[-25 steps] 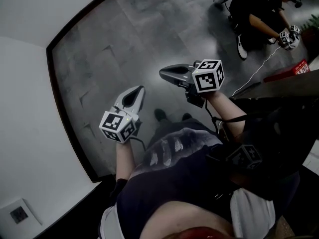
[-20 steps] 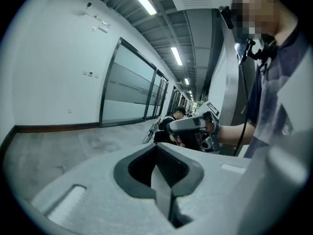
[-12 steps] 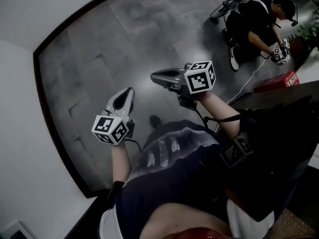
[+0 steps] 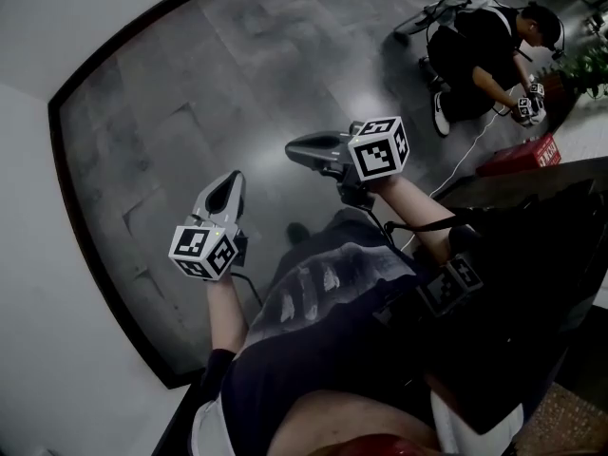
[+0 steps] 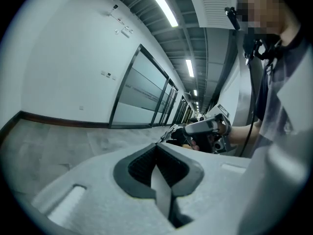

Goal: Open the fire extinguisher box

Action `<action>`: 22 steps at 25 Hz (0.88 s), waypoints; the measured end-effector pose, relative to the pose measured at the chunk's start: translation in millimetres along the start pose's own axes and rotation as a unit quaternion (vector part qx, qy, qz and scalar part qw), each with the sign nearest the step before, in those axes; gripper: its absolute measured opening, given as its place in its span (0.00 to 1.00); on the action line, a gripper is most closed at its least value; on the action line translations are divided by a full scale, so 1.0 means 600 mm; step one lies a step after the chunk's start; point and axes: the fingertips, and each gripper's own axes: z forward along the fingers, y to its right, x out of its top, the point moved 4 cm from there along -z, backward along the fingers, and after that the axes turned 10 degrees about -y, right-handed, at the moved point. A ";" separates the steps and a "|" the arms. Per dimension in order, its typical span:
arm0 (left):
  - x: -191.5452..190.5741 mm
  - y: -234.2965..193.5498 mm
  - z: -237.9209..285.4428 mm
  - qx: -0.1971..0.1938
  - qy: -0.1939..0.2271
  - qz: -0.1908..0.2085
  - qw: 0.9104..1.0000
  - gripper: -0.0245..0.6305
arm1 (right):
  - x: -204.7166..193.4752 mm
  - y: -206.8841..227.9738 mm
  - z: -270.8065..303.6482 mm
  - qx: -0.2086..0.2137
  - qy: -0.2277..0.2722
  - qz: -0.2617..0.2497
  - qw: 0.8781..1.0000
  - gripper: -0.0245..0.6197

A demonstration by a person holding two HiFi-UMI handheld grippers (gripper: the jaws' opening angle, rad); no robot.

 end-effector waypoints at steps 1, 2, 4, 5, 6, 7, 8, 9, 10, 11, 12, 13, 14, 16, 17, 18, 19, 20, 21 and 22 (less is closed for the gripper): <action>0.000 -0.007 0.000 -0.001 0.000 -0.003 1.000 0.04 | 0.004 0.003 0.006 -0.001 -0.003 0.000 1.000 0.04; 0.000 -0.012 0.001 -0.002 0.000 -0.007 1.000 0.04 | 0.009 0.005 0.012 -0.002 -0.006 0.000 1.000 0.04; -0.001 -0.019 0.004 -0.003 -0.003 -0.014 1.000 0.04 | 0.017 0.008 0.020 0.000 -0.012 -0.003 1.000 0.04; -0.001 -0.022 0.005 -0.003 -0.004 -0.017 1.000 0.04 | 0.020 0.011 0.023 0.002 -0.014 -0.003 1.000 0.04; 0.001 -0.023 0.008 -0.002 -0.006 -0.017 1.000 0.04 | 0.023 0.015 0.025 0.004 -0.016 -0.003 1.000 0.04; 0.003 -0.025 0.011 0.000 -0.007 -0.017 1.000 0.04 | 0.027 0.020 0.027 0.007 -0.017 -0.002 1.000 0.04; 0.006 -0.026 0.015 0.003 -0.009 -0.015 1.000 0.04 | 0.030 0.025 0.027 0.010 -0.018 -0.002 1.000 0.04; 0.010 -0.027 0.018 0.007 -0.009 -0.013 1.000 0.04 | 0.031 0.030 0.027 0.013 -0.020 -0.002 1.000 0.04; 0.012 -0.027 0.019 0.011 -0.010 -0.012 1.000 0.04 | 0.032 0.034 0.028 0.017 -0.021 -0.003 1.000 0.04; 0.014 -0.028 0.018 0.015 -0.009 -0.011 1.000 0.04 | 0.032 0.037 0.030 0.021 -0.022 -0.003 1.000 0.04; 0.015 -0.029 0.016 0.020 -0.010 -0.011 1.000 0.04 | 0.032 0.039 0.032 0.025 -0.021 -0.003 0.999 0.04; 0.015 -0.031 0.014 0.024 -0.011 -0.011 1.000 0.04 | 0.034 0.041 0.036 0.029 -0.020 -0.003 0.999 0.04; 0.014 -0.033 0.013 0.027 -0.013 -0.012 0.999 0.04 | 0.036 0.043 0.040 0.033 -0.019 -0.003 0.999 0.04; 0.012 -0.033 0.015 0.030 -0.021 -0.011 0.999 0.04 | 0.040 0.050 0.043 0.041 -0.015 -0.002 0.999 0.04; 0.012 -0.033 0.020 0.031 -0.026 -0.009 0.999 0.04 | 0.041 0.055 0.043 0.045 -0.013 0.000 0.999 0.04; 0.014 -0.032 0.027 0.031 -0.033 -0.006 0.999 0.04 | 0.043 0.062 0.040 0.048 -0.009 0.004 0.999 0.04; 0.020 -0.032 0.037 0.030 -0.039 -0.004 0.999 0.04 | 0.047 0.073 0.035 0.050 -0.005 0.010 0.999 0.04; 0.029 -0.031 0.050 0.030 -0.044 -0.002 0.999 0.04 | 0.053 0.087 0.028 0.052 -0.001 0.017 0.999 0.04; 0.038 -0.030 0.066 0.029 -0.048 0.000 0.998 0.04 | 0.059 0.103 0.019 0.054 0.003 0.023 0.998 0.04; 0.044 -0.027 0.081 0.027 -0.049 0.001 0.998 0.04 | 0.063 0.119 0.009 0.056 0.007 0.029 0.998 0.04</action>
